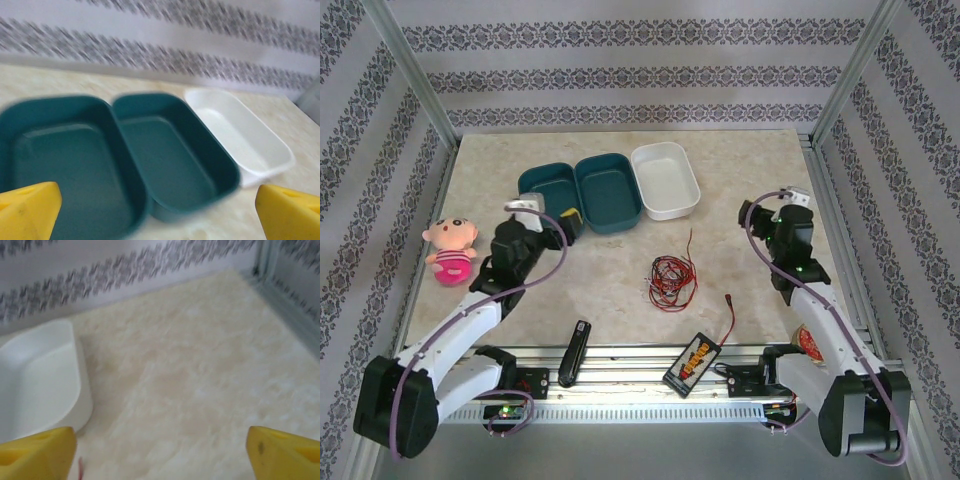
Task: Untangle the cables
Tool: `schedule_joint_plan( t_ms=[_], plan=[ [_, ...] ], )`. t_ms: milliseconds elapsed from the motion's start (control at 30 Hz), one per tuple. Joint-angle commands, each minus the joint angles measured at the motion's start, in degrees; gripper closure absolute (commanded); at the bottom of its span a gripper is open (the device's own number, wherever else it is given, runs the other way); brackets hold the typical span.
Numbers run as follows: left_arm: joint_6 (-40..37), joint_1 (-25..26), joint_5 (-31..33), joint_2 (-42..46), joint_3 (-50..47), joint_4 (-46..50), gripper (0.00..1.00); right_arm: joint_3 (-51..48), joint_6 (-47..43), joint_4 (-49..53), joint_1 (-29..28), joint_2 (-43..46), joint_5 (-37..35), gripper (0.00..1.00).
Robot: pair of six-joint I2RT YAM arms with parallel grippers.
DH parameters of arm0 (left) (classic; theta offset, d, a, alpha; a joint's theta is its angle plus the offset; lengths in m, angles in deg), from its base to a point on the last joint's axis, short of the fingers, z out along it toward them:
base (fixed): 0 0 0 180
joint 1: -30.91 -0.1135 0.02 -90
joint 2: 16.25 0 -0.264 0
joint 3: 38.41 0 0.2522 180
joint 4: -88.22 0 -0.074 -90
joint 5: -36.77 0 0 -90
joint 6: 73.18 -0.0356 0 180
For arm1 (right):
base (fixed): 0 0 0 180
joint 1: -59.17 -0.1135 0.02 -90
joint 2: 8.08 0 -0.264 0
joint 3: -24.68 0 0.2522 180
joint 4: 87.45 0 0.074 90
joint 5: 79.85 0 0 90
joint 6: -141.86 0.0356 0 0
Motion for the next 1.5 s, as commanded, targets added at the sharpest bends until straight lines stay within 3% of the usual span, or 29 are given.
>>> schedule_joint_plan(
  t_ms=[0, 167, 333, 467, 633, 967, 1133, 1467],
  plan=[
    [7.47, 5.78, 1.27, -3.63, 0.22, 0.87, 0.0, 4.52, 1.72, 14.52, -5.37, -0.66, 1.15, 0.2],
    [11.9, 12.16, 0.02, -11.05, 0.65, -2.63, 0.0, 7.46, 1.97, 19.4, -16.0, -4.81, 4.36, 0.25],
    [11.62, 14.79, -7.28, -18.72, 3.42, -3.36, 0.0, 9.14, 0.26, 20.63, -21.53, -11.44, 10.78, 0.32],
    [12.88, 15.94, -11.99, -23.87, 4.3, -6.09, 0.0, 10.86, -0.37, 21.23, -22.62, -17.85, 14.89, 0.39],
    [12.16, 17.38, -13.27, -27.43, 5.44, -8.21, 0.1, 13.15, -1.82, 21.98, -23.63, -23.41, 17.0, 0.48],
    [8.88, 20.24, -15.35, -32.77, 9.12, -6.62, 0.19, 16.5, -4.07, 22.19, -23.95, -29.85, 16.5, 0.56],
    [9.18, 21.54, -16.93, -36.8, 11.28, -8.04, 0.24, 16.88, -4.42, 21.77, -24.64, -31.9, 18.19, 0.56],
    [11.91, 21.63, -18.67, -42.4, 12.22, -13.62, 0.54, 18.04, -2.93, 20.03, -24.91, -35.81, 17.46, 0.54]
  ],
)
